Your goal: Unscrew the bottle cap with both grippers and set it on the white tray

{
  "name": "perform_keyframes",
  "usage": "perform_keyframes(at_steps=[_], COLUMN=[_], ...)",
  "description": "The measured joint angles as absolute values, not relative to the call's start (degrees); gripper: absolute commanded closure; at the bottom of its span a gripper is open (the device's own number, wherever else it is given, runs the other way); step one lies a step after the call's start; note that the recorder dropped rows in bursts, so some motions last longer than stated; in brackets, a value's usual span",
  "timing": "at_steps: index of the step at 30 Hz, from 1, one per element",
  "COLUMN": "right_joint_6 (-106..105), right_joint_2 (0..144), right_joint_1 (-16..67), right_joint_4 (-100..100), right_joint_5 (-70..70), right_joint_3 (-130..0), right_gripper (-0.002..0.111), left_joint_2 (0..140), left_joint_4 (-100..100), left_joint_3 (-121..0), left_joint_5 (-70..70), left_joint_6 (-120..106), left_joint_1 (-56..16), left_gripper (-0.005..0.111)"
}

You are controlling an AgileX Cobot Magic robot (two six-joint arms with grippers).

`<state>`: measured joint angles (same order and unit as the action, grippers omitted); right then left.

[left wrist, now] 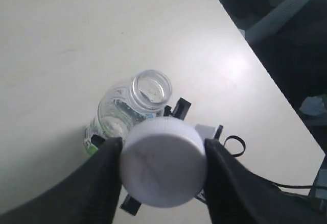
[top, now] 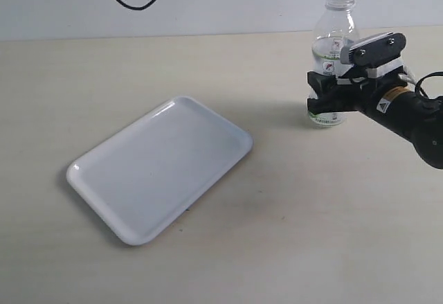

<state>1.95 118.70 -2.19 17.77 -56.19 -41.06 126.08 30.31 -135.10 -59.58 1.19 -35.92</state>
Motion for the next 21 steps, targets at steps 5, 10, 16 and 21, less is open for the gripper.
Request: perform_keyframes(at_steps=[5, 10, 16, 21], right_joint_6=[4.26, 4.26, 4.47, 4.47], right_joint_2=[118.7, 120.25, 120.75, 120.75], right_joint_1=[-2.19, -2.19, -2.19, -2.19], right_joint_4=[10.09, 8.93, 8.49, 8.26], right_joint_5=[-54.88, -50.31, -51.21, -50.96], right_joint_3=[-42.02, -47.14, -47.27, -47.38], right_gripper=[0.108, 0.108, 0.108, 0.108], left_joint_2=[120.29, 118.14, 117.24, 115.02], left_joint_4=[29.5, 19.61, 15.06, 13.59], left_joint_3=[-135.1, -134.01, -123.2, -104.46], left_joint_5=[-67.33, -69.77, -69.89, -62.26], left_joint_6=[-7.83, -10.15, -13.25, -16.44], left_joint_1=[-35.92, -35.92, -35.92, -35.92], left_gripper=[0.107, 0.107, 0.107, 0.107])
